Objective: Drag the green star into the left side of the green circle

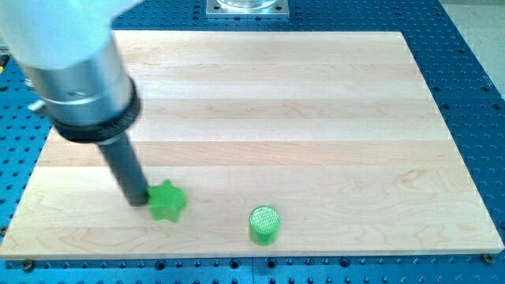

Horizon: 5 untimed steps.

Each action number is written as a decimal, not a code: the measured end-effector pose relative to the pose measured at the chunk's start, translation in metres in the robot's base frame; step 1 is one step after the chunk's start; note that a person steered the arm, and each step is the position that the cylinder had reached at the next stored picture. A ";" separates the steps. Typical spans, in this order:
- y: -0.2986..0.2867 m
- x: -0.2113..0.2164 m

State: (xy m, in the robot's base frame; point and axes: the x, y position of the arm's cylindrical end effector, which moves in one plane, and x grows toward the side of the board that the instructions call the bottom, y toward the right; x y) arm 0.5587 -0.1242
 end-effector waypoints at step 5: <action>0.065 0.050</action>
